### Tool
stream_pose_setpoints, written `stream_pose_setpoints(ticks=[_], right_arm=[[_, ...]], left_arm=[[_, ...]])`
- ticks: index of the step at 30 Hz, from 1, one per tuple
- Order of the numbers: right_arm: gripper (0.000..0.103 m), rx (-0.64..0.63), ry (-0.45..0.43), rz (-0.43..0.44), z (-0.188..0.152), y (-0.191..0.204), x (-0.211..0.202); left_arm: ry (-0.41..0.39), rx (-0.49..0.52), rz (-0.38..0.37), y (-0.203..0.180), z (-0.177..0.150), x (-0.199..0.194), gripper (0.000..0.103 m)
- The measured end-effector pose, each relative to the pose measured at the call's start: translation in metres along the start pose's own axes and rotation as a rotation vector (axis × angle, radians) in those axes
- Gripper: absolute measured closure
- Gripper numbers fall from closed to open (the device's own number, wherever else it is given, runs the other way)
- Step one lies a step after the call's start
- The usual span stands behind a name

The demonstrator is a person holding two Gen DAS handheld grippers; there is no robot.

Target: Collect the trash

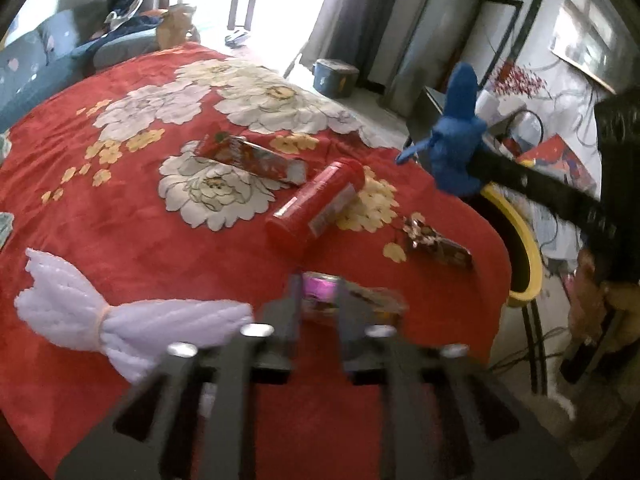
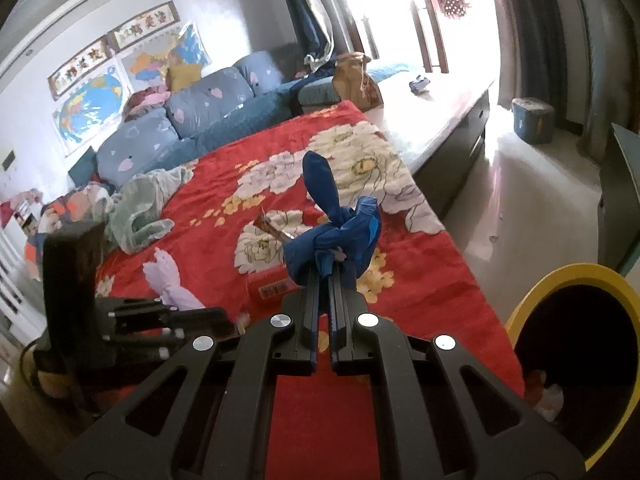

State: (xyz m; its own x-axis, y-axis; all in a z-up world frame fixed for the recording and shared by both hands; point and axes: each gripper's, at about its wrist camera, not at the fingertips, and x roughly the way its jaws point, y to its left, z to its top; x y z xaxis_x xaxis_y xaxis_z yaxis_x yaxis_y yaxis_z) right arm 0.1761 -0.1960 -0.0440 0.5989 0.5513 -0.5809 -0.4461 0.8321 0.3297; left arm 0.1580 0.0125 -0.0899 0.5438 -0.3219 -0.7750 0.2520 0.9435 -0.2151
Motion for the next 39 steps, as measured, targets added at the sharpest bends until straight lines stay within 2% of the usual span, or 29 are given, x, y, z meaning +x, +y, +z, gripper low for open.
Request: stream_pose_setpoints(ticks=[5,13,15,18,20,21,24,27,29,39], right_arm=[[0.102,0.004,-0.029,-0.004,0.005,-0.004,-0.012],[0.102,0.02,-0.067,-0.025,0.009,-0.014,-0.028],[0.102,0.027,-0.072,-0.032,0.01,-0.017,-0.03],[0.102,0.035,-0.078,-0.041,0.01,-0.02,-0.032],[0.102,0.039,-0.081,-0.045,0.01,-0.022,-0.033],[0.102,0.041,-0.083,-0.046,0.01,-0.024,-0.033],[0.102,0.049,-0.087,-0.052,0.01,-0.026,-0.034],[0.102,0.054,-0.094,-0.057,0.01,-0.028,-0.036],[0.102,0.057,-0.099,-0.059,0.01,-0.029,-0.038],[0.102,0.096,-0.15,-0.122,0.011,-0.058,-0.066]], left_arm=[[0.019,0.042,0.012,-0.014,-0.005,-0.001,0.061],[0.069,0.026,-0.083,-0.032,-0.015,0.016,0.044],[0.081,0.031,-0.104,-0.04,-0.019,0.022,0.044],[0.079,0.07,-0.084,-0.052,-0.025,0.026,0.048],[0.087,0.103,-0.093,-0.06,-0.028,0.028,0.074],[0.093,0.106,-0.104,-0.063,-0.029,0.029,0.077],[0.09,0.165,-0.054,-0.076,-0.033,0.031,0.081],[0.088,0.16,-0.061,-0.076,-0.033,0.031,0.085],[0.082,0.14,-0.077,-0.075,-0.032,0.029,0.088],[-0.028,0.137,-0.151,-0.092,-0.005,-0.006,0.089]])
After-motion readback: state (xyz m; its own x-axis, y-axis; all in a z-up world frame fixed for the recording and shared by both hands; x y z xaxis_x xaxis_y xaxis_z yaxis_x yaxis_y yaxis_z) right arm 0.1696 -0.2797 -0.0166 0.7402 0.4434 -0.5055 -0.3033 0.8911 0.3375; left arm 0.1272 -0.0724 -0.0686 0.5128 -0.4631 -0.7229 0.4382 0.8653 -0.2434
